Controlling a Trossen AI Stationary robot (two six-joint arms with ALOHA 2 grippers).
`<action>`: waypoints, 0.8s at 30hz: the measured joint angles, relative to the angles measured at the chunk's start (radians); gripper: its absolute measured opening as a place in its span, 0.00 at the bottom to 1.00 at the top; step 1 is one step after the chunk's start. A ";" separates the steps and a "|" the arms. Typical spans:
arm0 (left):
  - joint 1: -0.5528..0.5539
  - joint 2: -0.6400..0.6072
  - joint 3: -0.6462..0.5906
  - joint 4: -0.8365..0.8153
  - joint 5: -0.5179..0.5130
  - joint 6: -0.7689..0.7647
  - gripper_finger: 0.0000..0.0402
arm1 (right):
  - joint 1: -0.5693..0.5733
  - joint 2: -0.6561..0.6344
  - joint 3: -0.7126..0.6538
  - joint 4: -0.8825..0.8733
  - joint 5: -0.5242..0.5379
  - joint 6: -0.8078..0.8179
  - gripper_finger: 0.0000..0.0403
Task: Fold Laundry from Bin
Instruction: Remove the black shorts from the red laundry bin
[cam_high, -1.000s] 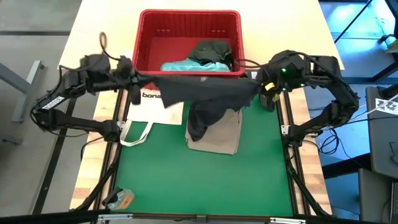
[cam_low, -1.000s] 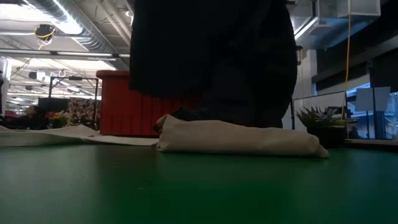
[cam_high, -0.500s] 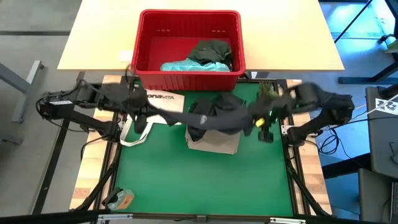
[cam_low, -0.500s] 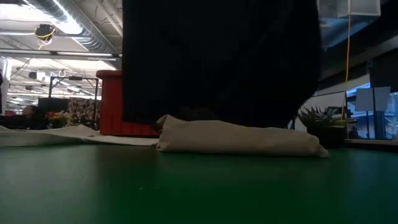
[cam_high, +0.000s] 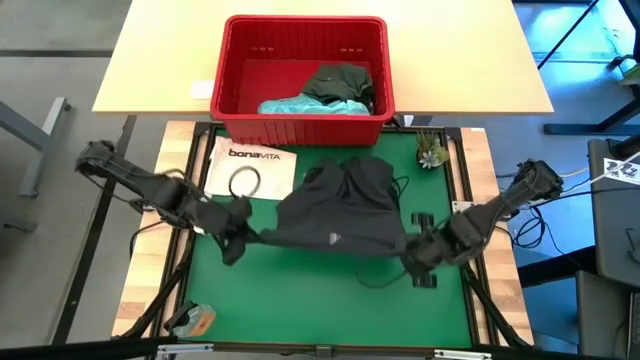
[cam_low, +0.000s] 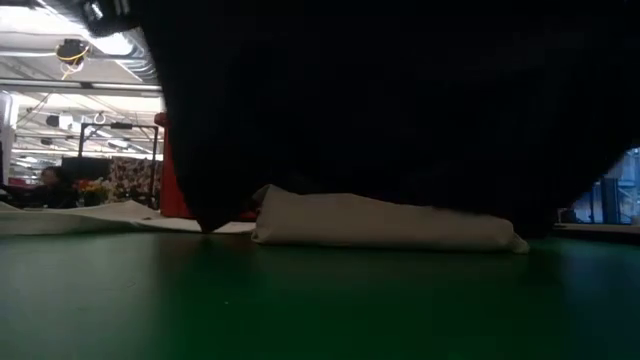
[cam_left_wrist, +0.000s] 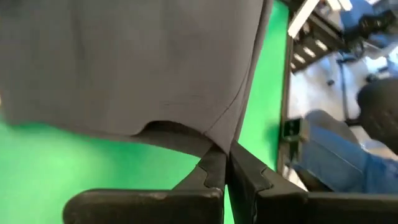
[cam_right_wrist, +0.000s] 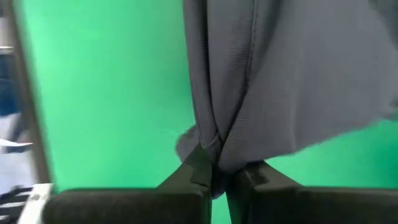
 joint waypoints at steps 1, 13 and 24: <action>-0.015 0.013 -0.025 0.035 0.011 -0.012 0.00 | 0.019 0.004 -0.020 0.043 -0.011 0.007 0.04; -0.182 0.267 -0.117 0.267 0.130 -0.166 0.00 | 0.192 0.112 -0.168 0.364 -0.063 0.181 0.06; -0.245 0.433 -0.118 0.407 0.194 -0.220 0.00 | 0.239 0.231 -0.174 0.512 -0.105 0.192 0.07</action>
